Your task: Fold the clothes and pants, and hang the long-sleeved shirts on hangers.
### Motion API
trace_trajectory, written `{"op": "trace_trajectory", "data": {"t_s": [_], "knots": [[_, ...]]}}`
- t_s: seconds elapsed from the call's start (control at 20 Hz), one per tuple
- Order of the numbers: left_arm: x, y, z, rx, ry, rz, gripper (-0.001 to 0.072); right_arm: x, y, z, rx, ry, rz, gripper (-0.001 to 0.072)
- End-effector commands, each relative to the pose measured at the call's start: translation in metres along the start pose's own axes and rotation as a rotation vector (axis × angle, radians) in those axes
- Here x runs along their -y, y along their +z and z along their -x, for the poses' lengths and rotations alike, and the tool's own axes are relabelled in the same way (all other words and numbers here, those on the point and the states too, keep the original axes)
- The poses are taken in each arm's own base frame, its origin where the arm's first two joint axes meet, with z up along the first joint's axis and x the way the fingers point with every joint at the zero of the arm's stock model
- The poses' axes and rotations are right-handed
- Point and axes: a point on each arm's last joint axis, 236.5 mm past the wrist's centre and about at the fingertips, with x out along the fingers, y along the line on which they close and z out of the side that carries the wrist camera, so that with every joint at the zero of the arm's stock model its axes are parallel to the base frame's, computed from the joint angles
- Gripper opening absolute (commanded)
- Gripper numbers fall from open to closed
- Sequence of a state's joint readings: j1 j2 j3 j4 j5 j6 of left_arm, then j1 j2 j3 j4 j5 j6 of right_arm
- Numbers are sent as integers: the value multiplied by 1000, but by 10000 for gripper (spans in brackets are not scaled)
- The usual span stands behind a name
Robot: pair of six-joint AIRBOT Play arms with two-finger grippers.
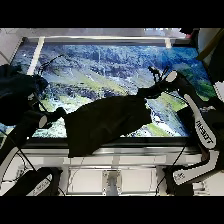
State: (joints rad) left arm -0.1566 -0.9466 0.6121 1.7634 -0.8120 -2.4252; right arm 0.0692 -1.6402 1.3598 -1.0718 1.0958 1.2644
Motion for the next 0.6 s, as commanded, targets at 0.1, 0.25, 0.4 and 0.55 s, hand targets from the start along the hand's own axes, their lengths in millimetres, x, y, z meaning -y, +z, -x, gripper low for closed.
{"op": "trace_trajectory", "data": {"t_s": [0.1, 0.25, 0.4, 0.55], "knots": [[15, -5, -18, -124, -174, 30, 538, -2, -6, -1, -25, 10, 0, 650], [19, 8, -10, -149, -332, 50, 538, -2, -4, -1, -16, 8, 0, 650], [-1, 20, -13, -147, -364, 45, 538, -2, -3, -1, -15, 7, 0, 650], [3, 2, -23, -223, -393, -20, 538, -2, -3, -1, -14, 8, -1, 650]]}}
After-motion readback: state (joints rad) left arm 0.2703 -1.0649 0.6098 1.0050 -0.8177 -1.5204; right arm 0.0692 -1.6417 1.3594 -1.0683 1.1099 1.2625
